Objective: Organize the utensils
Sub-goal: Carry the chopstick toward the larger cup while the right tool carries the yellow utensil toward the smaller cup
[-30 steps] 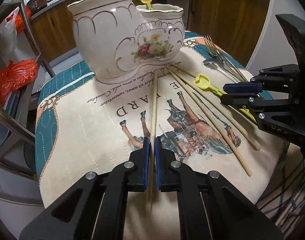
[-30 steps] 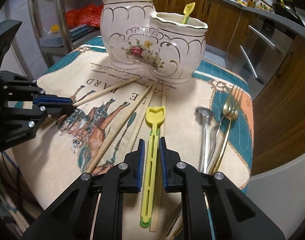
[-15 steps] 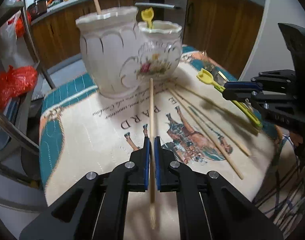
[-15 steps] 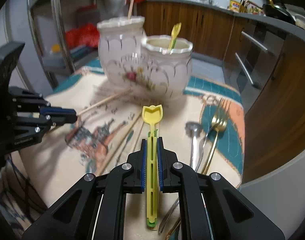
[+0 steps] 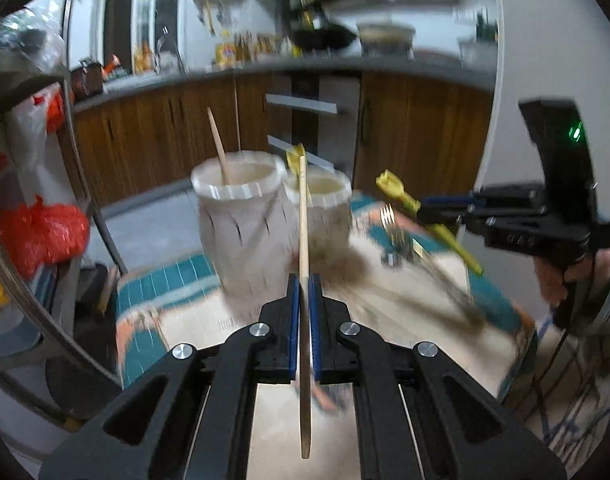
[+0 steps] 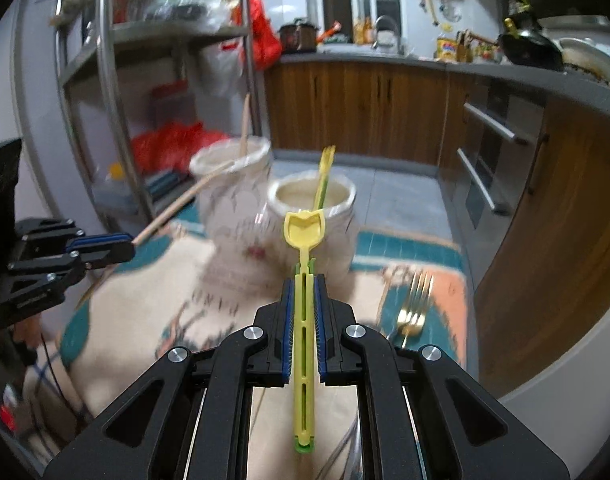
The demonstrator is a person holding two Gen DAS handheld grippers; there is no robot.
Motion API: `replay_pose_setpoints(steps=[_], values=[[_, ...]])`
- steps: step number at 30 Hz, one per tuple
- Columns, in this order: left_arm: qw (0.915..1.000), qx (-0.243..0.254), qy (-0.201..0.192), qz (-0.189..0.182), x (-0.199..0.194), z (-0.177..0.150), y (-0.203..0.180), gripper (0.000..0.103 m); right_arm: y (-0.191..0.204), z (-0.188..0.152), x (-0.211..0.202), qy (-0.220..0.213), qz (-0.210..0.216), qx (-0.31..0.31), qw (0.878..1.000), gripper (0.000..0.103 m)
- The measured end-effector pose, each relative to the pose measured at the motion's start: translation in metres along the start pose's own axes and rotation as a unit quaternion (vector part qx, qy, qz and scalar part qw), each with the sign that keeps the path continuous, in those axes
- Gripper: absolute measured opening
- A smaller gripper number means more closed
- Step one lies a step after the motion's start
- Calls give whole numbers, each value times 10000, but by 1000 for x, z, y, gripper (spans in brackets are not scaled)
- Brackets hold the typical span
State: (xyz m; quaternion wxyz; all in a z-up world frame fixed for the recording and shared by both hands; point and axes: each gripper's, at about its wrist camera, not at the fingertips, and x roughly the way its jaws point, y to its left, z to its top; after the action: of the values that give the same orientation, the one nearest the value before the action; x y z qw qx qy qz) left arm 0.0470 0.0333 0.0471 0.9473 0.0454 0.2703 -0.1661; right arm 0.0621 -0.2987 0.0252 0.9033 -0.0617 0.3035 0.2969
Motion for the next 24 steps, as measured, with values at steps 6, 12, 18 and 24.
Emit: replay_pose_setpoints(steps=[6, 12, 18, 24], values=[[9957, -448, -814, 35, 3, 37, 22, 5, -15, 32, 6, -605, -12, 414, 9973, 10], [9860, -1088, -1264, 53, 22, 69, 56, 5, -29, 64, 21, -1151, 90, 889, 9893, 10], [9766, -1482, -1555, -91, 45, 87, 77, 5, -45, 84, 48, -1416, 368, 1451, 9785, 10], [9773, -1540, -1449, -94, 73, 85, 73, 4, -52, 83, 77, -1364, 421, 1872, 9719, 10]])
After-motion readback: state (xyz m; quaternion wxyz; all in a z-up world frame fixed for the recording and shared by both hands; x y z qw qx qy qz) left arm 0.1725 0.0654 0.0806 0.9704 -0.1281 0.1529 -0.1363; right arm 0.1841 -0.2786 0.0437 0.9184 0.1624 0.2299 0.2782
